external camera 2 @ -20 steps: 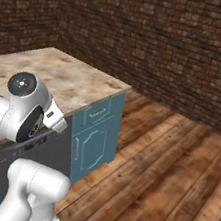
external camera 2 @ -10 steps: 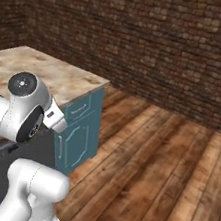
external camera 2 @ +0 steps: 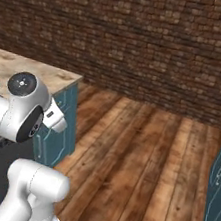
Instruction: Move the pot and pan from the stove into the sink.
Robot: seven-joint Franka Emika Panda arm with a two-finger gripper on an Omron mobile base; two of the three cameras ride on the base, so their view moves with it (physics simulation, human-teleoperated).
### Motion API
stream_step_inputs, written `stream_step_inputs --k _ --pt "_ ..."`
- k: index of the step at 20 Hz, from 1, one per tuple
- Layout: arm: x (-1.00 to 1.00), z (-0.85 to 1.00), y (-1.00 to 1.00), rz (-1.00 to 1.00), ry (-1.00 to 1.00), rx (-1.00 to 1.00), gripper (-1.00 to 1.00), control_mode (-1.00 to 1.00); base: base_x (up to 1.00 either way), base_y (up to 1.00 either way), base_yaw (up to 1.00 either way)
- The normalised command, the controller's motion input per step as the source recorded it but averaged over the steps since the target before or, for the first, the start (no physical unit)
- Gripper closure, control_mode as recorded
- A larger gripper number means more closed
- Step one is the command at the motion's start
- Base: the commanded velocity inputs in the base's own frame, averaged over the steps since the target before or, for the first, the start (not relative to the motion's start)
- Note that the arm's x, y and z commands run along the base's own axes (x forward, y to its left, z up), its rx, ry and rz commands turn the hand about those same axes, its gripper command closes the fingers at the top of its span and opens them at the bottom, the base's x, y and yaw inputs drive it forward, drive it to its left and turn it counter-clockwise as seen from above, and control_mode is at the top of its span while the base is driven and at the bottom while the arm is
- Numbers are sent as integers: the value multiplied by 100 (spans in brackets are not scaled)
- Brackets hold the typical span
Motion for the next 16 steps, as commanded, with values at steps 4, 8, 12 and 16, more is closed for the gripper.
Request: stream_step_inputs --k 4,8,12,16 --pt "0 0 0 0 0 0 -100 100 14 0 -43" --pt "0 0 0 0 0 0 -100 100 13 0 -43" --pt "0 0 0 0 0 0 -100 100 11 -5 -42" --pt "0 0 0 0 0 0 -100 100 6 -8 -40"
